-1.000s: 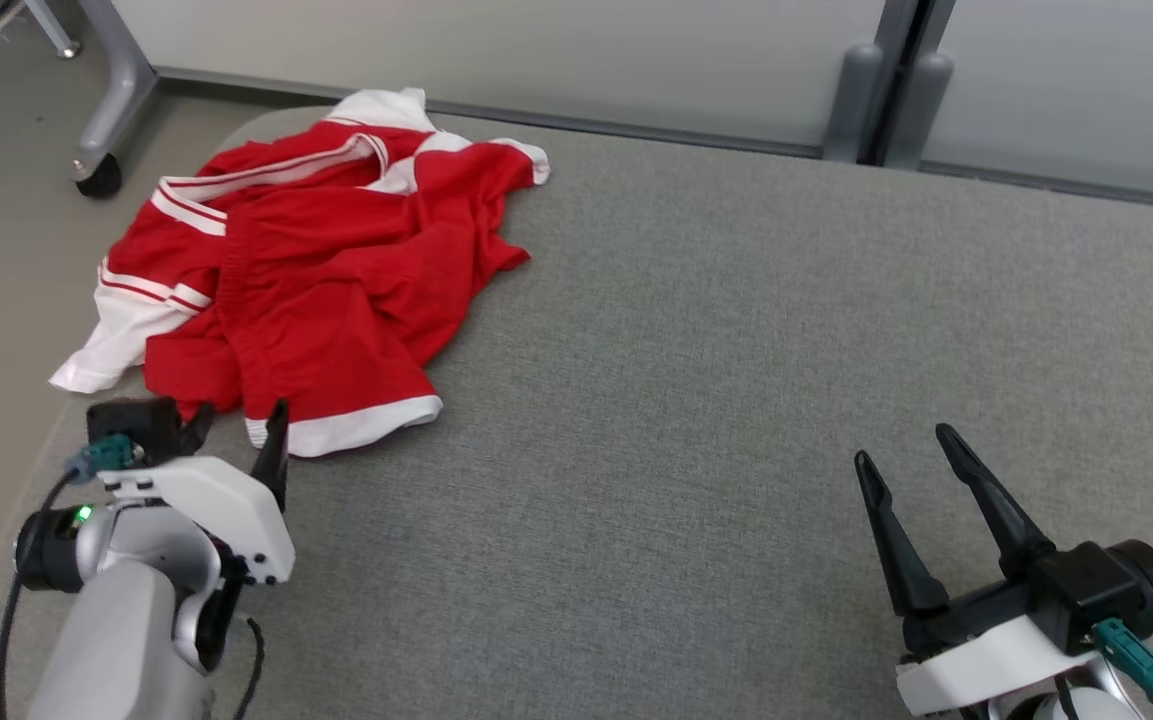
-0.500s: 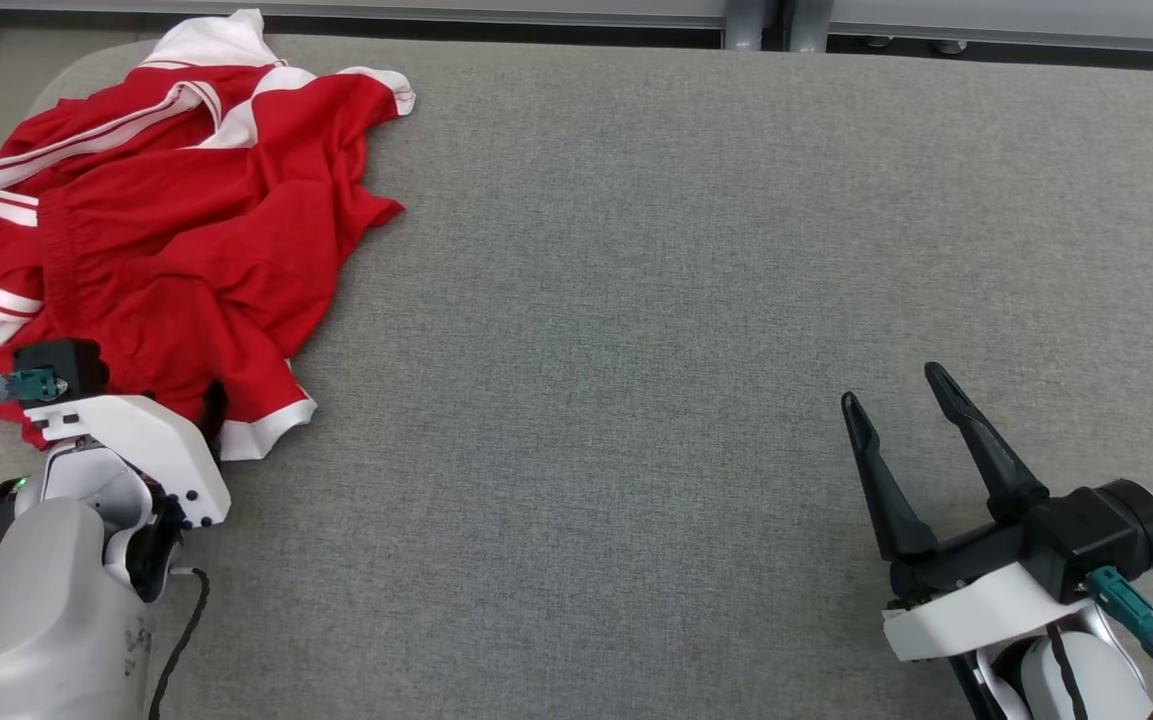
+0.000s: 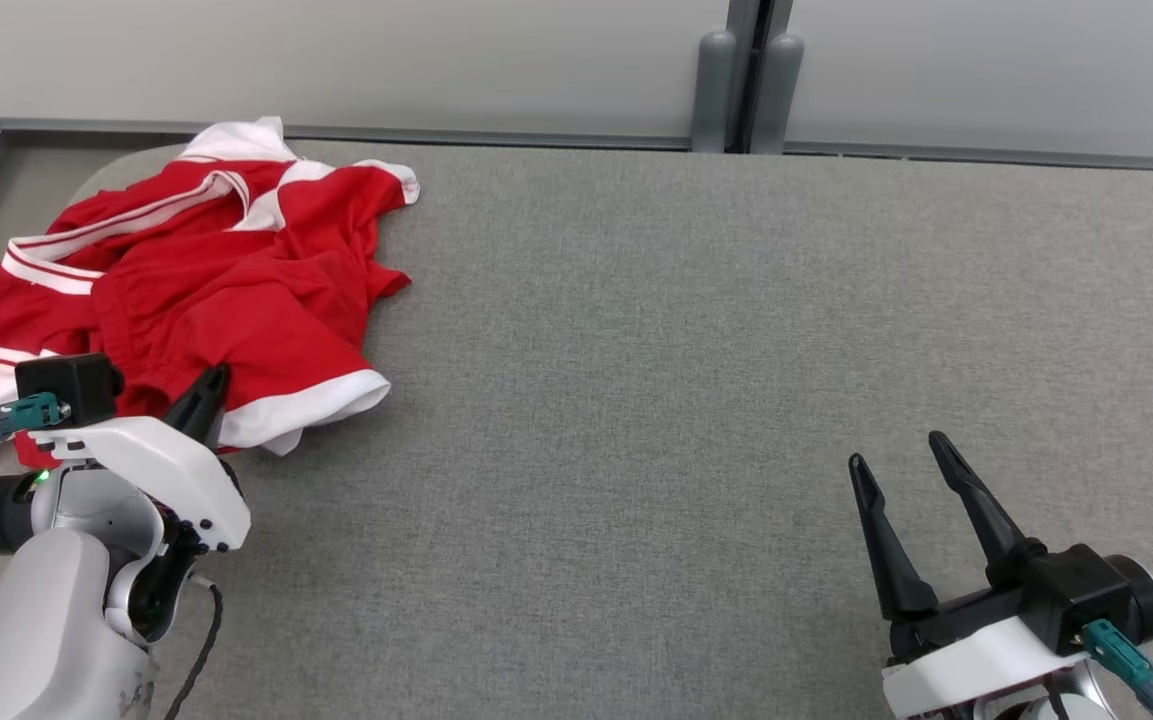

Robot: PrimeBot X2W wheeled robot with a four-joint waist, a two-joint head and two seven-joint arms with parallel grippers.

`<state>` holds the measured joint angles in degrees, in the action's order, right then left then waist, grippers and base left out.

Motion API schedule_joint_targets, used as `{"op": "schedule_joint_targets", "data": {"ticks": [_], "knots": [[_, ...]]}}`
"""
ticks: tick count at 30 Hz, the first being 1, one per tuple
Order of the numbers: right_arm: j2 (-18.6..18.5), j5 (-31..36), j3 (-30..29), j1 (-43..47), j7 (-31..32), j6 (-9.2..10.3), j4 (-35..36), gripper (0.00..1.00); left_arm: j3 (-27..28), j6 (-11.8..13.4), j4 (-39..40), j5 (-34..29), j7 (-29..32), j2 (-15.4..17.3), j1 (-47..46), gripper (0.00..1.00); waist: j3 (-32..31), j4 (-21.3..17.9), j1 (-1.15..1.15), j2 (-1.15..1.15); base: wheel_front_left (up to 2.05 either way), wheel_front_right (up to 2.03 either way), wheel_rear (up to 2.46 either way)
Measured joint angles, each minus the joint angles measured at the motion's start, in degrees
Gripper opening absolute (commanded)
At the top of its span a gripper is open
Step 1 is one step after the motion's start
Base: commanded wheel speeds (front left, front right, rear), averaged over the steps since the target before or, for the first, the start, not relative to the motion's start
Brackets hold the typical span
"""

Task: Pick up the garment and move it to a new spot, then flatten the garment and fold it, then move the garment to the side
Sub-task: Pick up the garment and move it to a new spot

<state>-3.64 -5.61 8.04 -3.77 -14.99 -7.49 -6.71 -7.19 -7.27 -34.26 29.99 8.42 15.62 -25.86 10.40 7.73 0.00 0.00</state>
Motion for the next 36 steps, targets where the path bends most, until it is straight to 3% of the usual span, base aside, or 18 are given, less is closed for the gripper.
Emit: {"op": "schedule_joint_targets", "data": {"ticks": [4, 9, 14, 22, 25, 26, 30, 33, 36], "knots": [[0.44, -0.51, 0.27, 0.87, 0.0, 0.0, 0.24, 1.0, -0.88, 0.02, 14.11, 2.04, 3.0, -0.01, 4.13, 0.0, -2.33, -1.28, 0.0, 0.0, 0.0, 0.0, 0.0], [0.67, -0.74, 0.76, 0.89, 0.0, 0.0, 0.45, 1.0, -4.6, 1.55, 32.47, 2.93, 9.09, -3.09, 6.21, 0.0, -3.66, -4.83, 0.0, 0.0, 0.0, 0.0, 0.0], [0.82, -1.75, 1.42, 0.44, 0.0, 0.0, 0.71, 1.0, -8.58, 3.34, 41.59, 3.97, 12.54, -7.51, 5.54, 0.0, -4.03, -9.5, 0.0, 0.0, 0.0, 0.0, 0.0], [0.85, -4.1, 2.33, -0.35, 0.0, 0.0, 0.97, 1.0, -15.99, 4.97, 42.08, 5.11, 11.01, -12.3, -1.93, 0.0, -3.48, -18.21, 0.0, 0.0, 0.0, 0.0, 0.0], [0.86, -4.28, 2.18, -0.37, 0.0, 0.0, 1.09, 1.0, -18.78, 6.66, 40.39, 5.93, 8.18, -12.7, -5.39, 0.0, -3.09, -21.3, 0.0, 0.0, 0.0, 0.0, 0.0], [0.85, -4.54, 1.94, -0.39, 0.0, 0.0, 1.2, 1.0, -20.52, 8.54, 39.13, 7.81, 5.43, -12.71, -7.5, 0.0, -2.79, -23.16, 0.0, 0.0, 0.0, 0.0, 0.0], [0.86, -4.81, 1.76, -0.36, 0.0, 0.0, 1.37, 1.0, -24.21, 12.12, 34.73, 10.28, 1.96, -12.92, -9.68, 0.0, -2.2, -26.02, 0.0, 0.0, 0.0, 0.0, 0.0], [0.86, -5.19, 1.56, -0.15, 0.0, 0.0, 1.62, 1.0, -24.53, 13.32, 30.04, 10.13, 0.76, -12.87, -7.63, 0.0, -1.77, -26.99, 0.0, 0.0, 0.0, 0.0, 0.0], [0.88, -5.32, 1.21, 0.87, 0.0, 0.0, 1.63, 1.0, -24.41, 12.93, 27.05, 12.67, 0.41, -11.09, 0.02, 0.0, -1.93, -26.96, 0.0, 0.0, 0.0, 0.0, 0.0]]}}
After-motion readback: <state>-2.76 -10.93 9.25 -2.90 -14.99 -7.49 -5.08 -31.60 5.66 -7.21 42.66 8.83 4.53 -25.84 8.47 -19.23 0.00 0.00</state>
